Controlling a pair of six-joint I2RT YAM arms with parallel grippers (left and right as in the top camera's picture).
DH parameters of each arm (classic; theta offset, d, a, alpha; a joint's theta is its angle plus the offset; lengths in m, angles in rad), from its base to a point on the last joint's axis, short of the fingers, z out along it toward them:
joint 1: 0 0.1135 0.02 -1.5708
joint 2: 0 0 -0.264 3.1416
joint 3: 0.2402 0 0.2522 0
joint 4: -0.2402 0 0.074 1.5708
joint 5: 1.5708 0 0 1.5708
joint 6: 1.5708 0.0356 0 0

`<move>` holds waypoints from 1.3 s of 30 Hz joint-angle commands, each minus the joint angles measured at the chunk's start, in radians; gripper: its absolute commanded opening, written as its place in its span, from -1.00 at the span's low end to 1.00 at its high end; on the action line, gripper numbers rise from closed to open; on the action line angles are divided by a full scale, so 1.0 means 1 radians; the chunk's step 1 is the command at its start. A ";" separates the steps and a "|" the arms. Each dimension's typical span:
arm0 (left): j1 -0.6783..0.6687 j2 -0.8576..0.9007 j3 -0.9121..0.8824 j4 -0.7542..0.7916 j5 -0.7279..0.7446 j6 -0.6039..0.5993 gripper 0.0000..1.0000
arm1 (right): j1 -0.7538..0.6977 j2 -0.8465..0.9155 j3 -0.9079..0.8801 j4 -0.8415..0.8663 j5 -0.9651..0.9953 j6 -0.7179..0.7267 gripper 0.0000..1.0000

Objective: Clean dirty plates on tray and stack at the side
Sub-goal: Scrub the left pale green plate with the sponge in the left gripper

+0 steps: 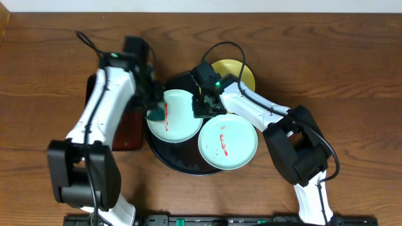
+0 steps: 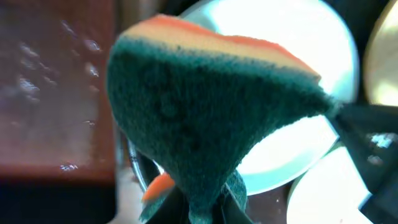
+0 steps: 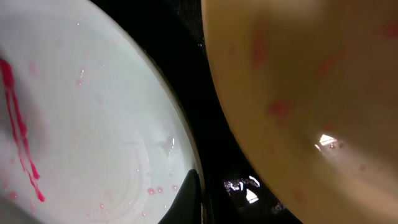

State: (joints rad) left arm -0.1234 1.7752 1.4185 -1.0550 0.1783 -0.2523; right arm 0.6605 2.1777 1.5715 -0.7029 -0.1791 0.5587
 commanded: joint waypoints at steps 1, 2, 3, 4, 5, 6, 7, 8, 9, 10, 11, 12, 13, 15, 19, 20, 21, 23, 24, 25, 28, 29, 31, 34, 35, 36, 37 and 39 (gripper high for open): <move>-0.039 0.009 -0.141 0.132 -0.003 -0.067 -0.86 | -0.007 0.035 -0.010 -0.028 0.014 -0.014 -0.98; -0.047 0.009 -0.166 0.161 -0.003 -0.067 -0.86 | -0.007 0.035 -0.010 -0.028 0.014 -0.014 -0.98; -0.053 0.009 -0.193 0.194 -0.007 -0.065 -0.85 | -0.007 0.035 -0.010 -0.029 0.014 -0.014 -0.98; -0.058 0.009 -0.220 0.229 -0.007 -0.056 -0.85 | -0.007 0.035 -0.010 -0.030 0.014 -0.014 -0.98; -0.060 0.009 -0.240 0.256 -0.008 -0.052 -0.86 | -0.007 0.035 -0.010 -0.031 0.014 -0.015 -0.97; -0.060 0.010 -0.261 0.286 -0.012 -0.052 -0.85 | -0.006 0.035 -0.010 -0.032 0.014 -0.018 -0.98; -0.060 0.011 -0.276 0.313 -0.014 -0.052 -0.86 | -0.005 0.035 -0.010 -0.033 0.014 -0.018 -0.97; -0.060 0.012 -0.292 0.342 -0.014 -0.052 -0.85 | -0.004 0.035 -0.010 -0.034 0.014 -0.018 -0.98; -0.060 0.015 -0.308 0.375 -0.014 -0.052 -0.85 | -0.003 0.035 -0.010 -0.034 0.014 -0.022 -0.98; -0.060 0.019 -0.319 0.401 -0.014 -0.052 -0.85 | -0.003 0.035 -0.010 -0.034 0.014 -0.023 -0.98; -0.060 0.022 -0.331 0.427 -0.014 -0.051 -0.85 | -0.002 0.035 -0.010 -0.035 0.015 -0.025 -0.98; -0.060 0.024 -0.342 0.448 -0.013 -0.052 -0.85 | -0.001 0.035 -0.010 -0.035 0.018 -0.025 -0.97; -0.060 0.024 -0.351 0.465 -0.014 -0.052 -0.85 | 0.000 0.035 -0.010 -0.035 0.018 -0.025 -0.98; -0.060 0.026 -0.368 0.489 -0.013 -0.052 -0.85 | 0.002 0.035 -0.010 -0.034 0.018 -0.025 -0.97; -0.060 0.028 -0.371 0.488 0.007 -0.037 -0.85 | 0.004 0.035 -0.010 -0.034 0.027 -0.025 -0.97; -0.060 0.028 -0.371 0.475 0.058 -0.023 -0.86 | 0.005 0.035 -0.010 -0.034 0.029 -0.025 -0.97; -0.060 0.028 -0.371 0.452 0.118 -0.011 -0.86 | 0.005 0.035 -0.010 -0.034 0.033 -0.026 -0.97; -0.060 0.028 -0.371 0.401 0.176 -0.011 -0.85 | 0.006 0.035 -0.010 -0.036 0.033 -0.032 -0.97; -0.060 0.028 -0.371 0.371 0.181 -0.011 -0.85 | 0.007 0.035 -0.010 -0.036 0.033 -0.033 -0.98; -0.060 0.028 -0.371 0.352 0.181 -0.011 -0.85 | 0.007 0.035 -0.010 -0.037 0.034 -0.033 -0.97; -0.058 0.028 -0.371 0.339 0.179 -0.011 -0.85 | 0.009 0.035 -0.010 -0.033 0.033 -0.032 -0.97; -0.058 0.028 -0.371 0.352 0.175 -0.011 -0.85 | 0.010 0.035 -0.010 -0.033 0.033 -0.032 -0.97; -0.057 0.028 -0.371 0.396 0.163 -0.011 -0.85 | 0.013 0.035 -0.010 -0.035 0.033 -0.033 -0.98; -0.057 0.028 -0.371 0.500 0.095 -0.012 -0.85 | 0.019 0.035 -0.010 -0.038 0.033 -0.033 -0.97; -0.057 0.028 -0.371 0.530 0.056 -0.012 -0.85 | 0.022 0.035 -0.010 -0.039 0.033 -0.033 -0.98; -0.057 0.028 -0.371 0.553 0.019 -0.012 -0.85 | 0.025 0.035 -0.010 -0.039 0.033 -0.033 -0.97; -0.057 0.028 -0.371 0.572 -0.020 -0.013 -0.85 | 0.027 0.035 -0.010 -0.039 0.034 -0.033 -0.97; -0.057 0.028 -0.371 0.594 -0.098 -0.016 -0.85 | 0.031 0.035 -0.010 -0.039 0.034 -0.037 -0.97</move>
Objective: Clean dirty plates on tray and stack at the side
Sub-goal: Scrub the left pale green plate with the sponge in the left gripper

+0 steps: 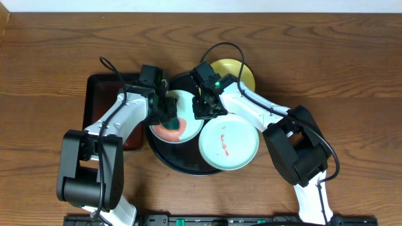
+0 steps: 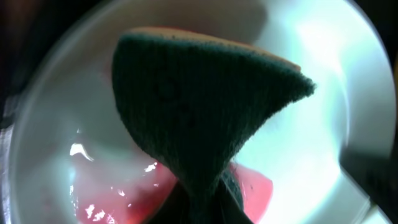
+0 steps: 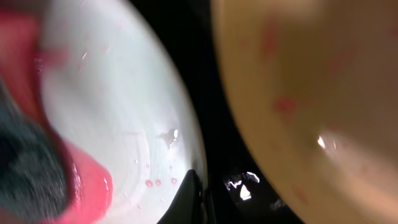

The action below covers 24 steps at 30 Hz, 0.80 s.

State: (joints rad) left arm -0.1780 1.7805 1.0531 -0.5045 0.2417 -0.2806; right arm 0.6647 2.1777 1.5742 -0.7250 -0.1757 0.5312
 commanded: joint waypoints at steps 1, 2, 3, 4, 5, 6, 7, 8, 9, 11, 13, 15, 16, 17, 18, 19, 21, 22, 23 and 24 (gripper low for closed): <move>-0.002 0.023 -0.006 0.047 -0.192 0.013 -0.85 | 0.028 0.035 -0.013 -0.017 0.034 -0.009 -0.98; -0.002 0.023 -0.006 0.046 -0.208 0.013 -0.85 | 0.031 0.035 -0.013 -0.017 0.038 -0.009 -0.98; -0.002 0.023 -0.006 0.040 -0.210 0.013 -0.85 | 0.032 0.035 -0.013 -0.017 0.042 -0.009 -0.97; -0.002 0.023 -0.006 0.023 -0.208 0.013 -0.85 | 0.032 0.035 -0.013 -0.017 0.042 -0.009 -0.98; -0.002 0.023 -0.006 0.003 -0.203 0.013 -0.85 | 0.032 0.035 -0.013 -0.017 0.044 -0.009 -0.98; -0.003 0.023 -0.006 -0.024 -0.194 0.013 -0.85 | 0.032 0.035 -0.013 -0.016 0.045 -0.009 -0.98; -0.003 0.023 -0.006 -0.053 -0.180 0.013 -0.85 | 0.032 0.035 -0.013 -0.016 0.044 -0.009 -0.97; -0.003 0.023 -0.006 -0.087 -0.159 0.013 -0.85 | 0.032 0.035 -0.013 -0.016 0.044 -0.009 -0.97; -0.003 0.023 -0.006 -0.120 -0.138 0.015 -0.85 | 0.032 0.035 -0.013 -0.017 0.044 -0.009 -0.97; -0.003 0.023 -0.006 -0.167 -0.094 0.028 -0.85 | 0.032 0.035 -0.013 -0.018 0.043 -0.009 -0.97; -0.003 0.023 -0.006 -0.211 -0.018 0.063 -0.85 | 0.032 0.035 -0.013 -0.021 0.023 -0.009 -0.98; -0.003 0.023 -0.006 -0.245 0.048 0.090 -0.85 | 0.032 0.035 -0.014 -0.021 -0.013 -0.014 -0.98; -0.003 0.023 -0.006 -0.257 0.070 0.098 -0.85 | 0.032 0.035 -0.016 -0.019 -0.026 -0.017 -0.98; -0.003 0.023 -0.006 -0.271 0.092 0.105 -0.85 | 0.032 0.035 -0.019 -0.019 -0.039 -0.017 -0.98; -0.003 0.023 -0.006 -0.281 0.105 0.105 -0.85 | 0.032 0.035 -0.021 -0.019 -0.042 -0.017 -0.98; -0.002 0.023 -0.006 -0.288 0.119 0.105 -0.85 | 0.032 0.035 -0.023 -0.019 -0.042 -0.021 -0.98; -0.002 0.023 -0.003 -0.301 0.153 0.105 -0.85 | 0.032 0.035 -0.026 -0.020 -0.042 -0.025 -0.98; -0.002 0.023 0.003 -0.320 0.179 0.112 -0.85 | 0.032 0.035 -0.026 -0.020 -0.042 -0.031 -0.98; -0.002 0.023 0.012 -0.339 0.196 0.125 -0.85 | 0.032 0.035 -0.026 -0.020 -0.040 -0.031 -0.98; -0.002 0.023 0.025 -0.359 0.204 0.141 -0.85 | 0.033 0.035 -0.026 -0.020 -0.039 -0.031 -0.98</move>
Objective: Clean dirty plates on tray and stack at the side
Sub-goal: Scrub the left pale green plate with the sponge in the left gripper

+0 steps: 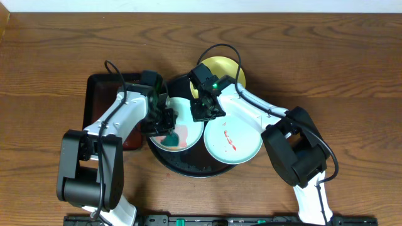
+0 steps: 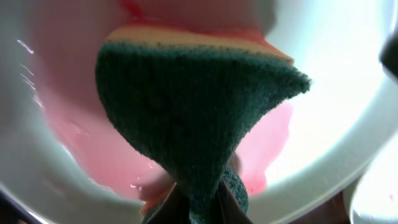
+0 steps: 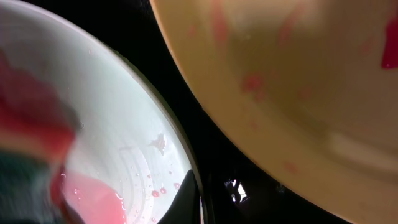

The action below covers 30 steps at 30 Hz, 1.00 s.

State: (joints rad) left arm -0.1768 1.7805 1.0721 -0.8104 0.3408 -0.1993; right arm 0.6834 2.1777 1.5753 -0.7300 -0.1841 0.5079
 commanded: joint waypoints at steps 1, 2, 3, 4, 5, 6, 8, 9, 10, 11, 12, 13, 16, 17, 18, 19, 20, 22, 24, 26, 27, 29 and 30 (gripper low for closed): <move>-0.003 0.023 0.021 -0.069 0.104 0.074 -0.85 | 0.014 0.035 -0.027 -0.015 -0.031 -0.008 -0.98; -0.003 0.023 0.031 -0.071 0.103 0.082 -0.85 | 0.014 0.035 -0.027 -0.015 -0.031 -0.008 -0.98; -0.003 0.023 0.040 -0.067 0.094 0.083 -0.85 | 0.014 0.035 -0.027 -0.015 -0.031 -0.008 -0.97; -0.002 0.023 0.048 -0.053 0.078 0.083 -0.85 | 0.014 0.035 -0.027 -0.015 -0.030 -0.008 -0.97; 0.000 0.023 0.053 -0.036 0.060 0.080 -0.85 | 0.014 0.035 -0.027 -0.015 -0.030 -0.008 -0.98; 0.004 0.023 0.055 -0.010 0.026 0.059 -0.85 | 0.014 0.035 -0.027 -0.015 -0.030 -0.008 -0.98; 0.016 0.023 0.054 0.039 -0.060 0.008 -0.86 | 0.014 0.035 -0.027 -0.018 -0.030 -0.009 -0.98; 0.022 0.023 0.054 0.066 -0.114 -0.011 -0.85 | 0.014 0.035 -0.027 -0.018 -0.029 -0.009 -0.97; 0.026 0.023 0.054 0.086 -0.176 -0.034 -0.85 | 0.014 0.035 -0.027 -0.018 -0.029 -0.009 -0.97; 0.030 0.023 0.054 0.098 -0.235 -0.060 -0.85 | 0.014 0.035 -0.027 -0.018 -0.026 -0.009 -0.98; 0.032 0.023 0.054 0.106 -0.296 -0.086 -0.85 | 0.014 0.035 -0.027 -0.018 -0.023 -0.009 -0.98; 0.033 0.023 0.054 0.107 -0.345 -0.105 -0.85 | 0.014 0.035 -0.027 -0.018 -0.022 -0.009 -0.97; 0.032 0.023 0.053 0.090 -0.397 -0.121 -0.85 | 0.014 0.035 -0.027 -0.019 -0.022 -0.009 -0.98; 0.031 0.023 0.053 0.070 -0.396 -0.121 -0.85 | 0.014 0.035 -0.027 -0.019 -0.022 -0.009 -0.97; 0.029 0.023 0.053 0.043 -0.394 -0.121 -0.85 | 0.014 0.035 -0.027 -0.018 -0.021 -0.009 -0.98; 0.025 0.023 0.053 0.016 -0.393 -0.121 -0.85 | 0.014 0.035 -0.027 -0.018 -0.015 -0.008 -0.98; 0.019 0.023 0.052 -0.016 -0.386 -0.121 -0.85 | 0.014 0.035 -0.027 -0.018 -0.008 -0.008 -0.98; 0.008 0.023 0.051 -0.067 -0.362 -0.119 -0.85 | 0.014 0.035 -0.027 -0.018 -0.006 -0.008 -0.98; -0.002 0.023 0.051 -0.099 -0.294 -0.076 -0.85 | 0.014 0.035 -0.027 -0.018 -0.007 -0.008 -0.97; -0.010 0.023 0.051 -0.106 -0.171 0.012 -0.85 | 0.014 0.035 -0.027 -0.018 -0.007 -0.008 -0.97; -0.011 0.023 0.051 -0.105 -0.097 0.061 -0.86 | 0.014 0.035 -0.027 -0.018 -0.008 -0.008 -0.98; -0.011 0.023 0.051 -0.098 0.051 0.149 -0.85 | 0.016 0.035 -0.027 -0.018 -0.008 -0.008 -0.97; -0.011 0.023 0.051 -0.092 0.115 0.185 -0.85 | 0.018 0.035 -0.027 -0.018 -0.007 -0.008 -0.97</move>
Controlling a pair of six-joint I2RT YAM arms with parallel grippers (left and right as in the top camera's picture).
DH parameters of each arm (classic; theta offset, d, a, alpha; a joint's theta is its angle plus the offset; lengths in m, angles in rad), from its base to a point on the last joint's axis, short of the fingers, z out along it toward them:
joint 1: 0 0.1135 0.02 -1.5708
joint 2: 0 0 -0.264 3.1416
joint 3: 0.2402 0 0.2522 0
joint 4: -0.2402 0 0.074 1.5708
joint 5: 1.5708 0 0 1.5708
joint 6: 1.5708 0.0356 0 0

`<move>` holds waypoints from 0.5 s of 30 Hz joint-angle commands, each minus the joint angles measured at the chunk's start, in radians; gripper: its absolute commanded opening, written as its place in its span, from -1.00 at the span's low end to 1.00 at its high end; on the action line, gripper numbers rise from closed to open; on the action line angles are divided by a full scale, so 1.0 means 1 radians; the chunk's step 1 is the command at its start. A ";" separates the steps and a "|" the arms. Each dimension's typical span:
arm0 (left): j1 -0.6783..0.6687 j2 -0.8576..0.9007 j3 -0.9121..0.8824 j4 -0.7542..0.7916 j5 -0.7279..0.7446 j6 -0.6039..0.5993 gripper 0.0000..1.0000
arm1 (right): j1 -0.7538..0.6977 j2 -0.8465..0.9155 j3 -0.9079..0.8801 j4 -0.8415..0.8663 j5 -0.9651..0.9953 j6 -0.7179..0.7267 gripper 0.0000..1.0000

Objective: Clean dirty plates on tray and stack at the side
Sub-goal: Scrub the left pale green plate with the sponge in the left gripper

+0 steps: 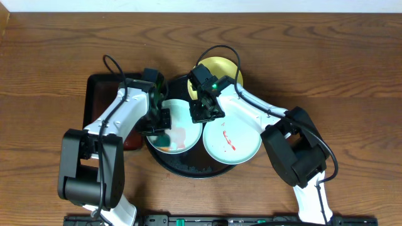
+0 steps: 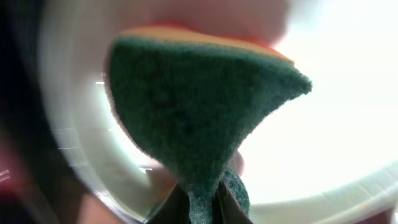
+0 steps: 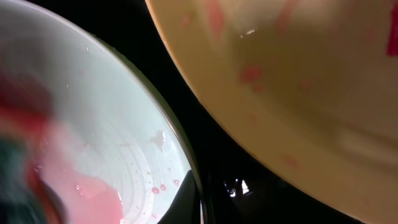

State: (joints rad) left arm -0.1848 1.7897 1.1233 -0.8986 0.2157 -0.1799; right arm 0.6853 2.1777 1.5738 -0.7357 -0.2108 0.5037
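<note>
A black round tray (image 1: 182, 164) holds two pale green plates, and a yellow plate (image 1: 221, 69) with faint red spots leans on its far edge. The left plate (image 1: 185, 129) carries a pink wet smear. My left gripper (image 1: 161, 123) is shut on a green and orange sponge (image 2: 199, 106) pressed on that plate's left side. At the same plate's right rim, my right gripper (image 1: 203, 113) is shut on the edge (image 3: 200, 200), one finger lying inside the plate. The right plate (image 1: 233, 139) bears red streaks.
A dark red rectangular tray (image 1: 103, 107) lies left of the black tray, partly under my left arm. Wooden table (image 1: 352, 75) stretches to the right and the far side. Both arms' cables arch over the trays.
My left gripper has moved the sponge from the plate's middle to its left side. The pink smear on the plate is paler. My right gripper still pinches the rim.
First the sponge was at the left plate's left rim and the plate bore a red streak. Then the sponge was on the plate and the red had spread into a pink smear. The smear then grew thinner, while my right gripper stayed on the rim.
</note>
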 commanded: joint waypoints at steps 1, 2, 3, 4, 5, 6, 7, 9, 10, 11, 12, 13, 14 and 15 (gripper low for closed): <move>-0.003 0.013 0.000 0.003 0.277 0.182 -0.85 | 0.018 0.035 -0.026 -0.013 0.019 -0.003 -0.98; -0.003 0.013 0.000 0.028 0.301 0.183 -0.86 | 0.021 0.035 -0.026 -0.012 0.019 -0.003 -0.97; -0.003 0.013 0.000 0.040 0.300 0.183 -0.85 | 0.023 0.035 -0.026 -0.012 0.019 -0.003 -0.98; -0.003 0.013 0.000 0.053 0.299 0.183 -0.85 | 0.024 0.035 -0.026 -0.012 0.019 -0.003 -0.98; -0.002 0.013 0.000 0.069 0.296 0.180 -0.85 | 0.026 0.035 -0.026 -0.012 0.020 -0.003 -0.97; -0.001 0.013 0.000 0.085 0.288 0.175 -0.85 | 0.027 0.035 -0.026 -0.012 0.020 -0.003 -0.97; -0.001 0.013 0.000 0.106 0.268 0.165 -0.85 | 0.029 0.035 -0.026 -0.012 0.020 -0.003 -0.97; -0.001 0.013 0.000 0.146 0.180 0.105 -0.85 | 0.029 0.035 -0.026 -0.012 0.020 -0.003 -0.98; -0.001 0.013 0.000 0.163 0.126 0.071 -0.85 | 0.029 0.035 -0.026 -0.012 0.020 -0.003 -0.97; -0.001 0.013 0.000 0.181 0.057 0.032 -0.85 | 0.029 0.035 -0.026 -0.012 0.022 -0.003 -0.97; -0.001 0.013 0.000 0.195 0.002 0.004 -0.85 | 0.029 0.035 -0.026 -0.012 0.023 -0.004 -0.97; -0.001 0.013 0.000 0.211 -0.069 -0.030 -0.85 | 0.029 0.035 -0.026 -0.011 0.024 -0.003 -0.98; -0.001 0.013 0.000 0.225 -0.124 -0.055 -0.85 | 0.029 0.035 -0.026 -0.012 0.024 -0.003 -0.97; -0.001 0.013 0.000 0.240 -0.187 -0.085 -0.85 | 0.029 0.035 -0.026 -0.012 0.024 -0.003 -0.98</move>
State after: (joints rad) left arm -0.1871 1.7916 1.1225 -0.6834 0.2775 -0.1421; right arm 0.6891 2.1777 1.5738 -0.7361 -0.2085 0.5037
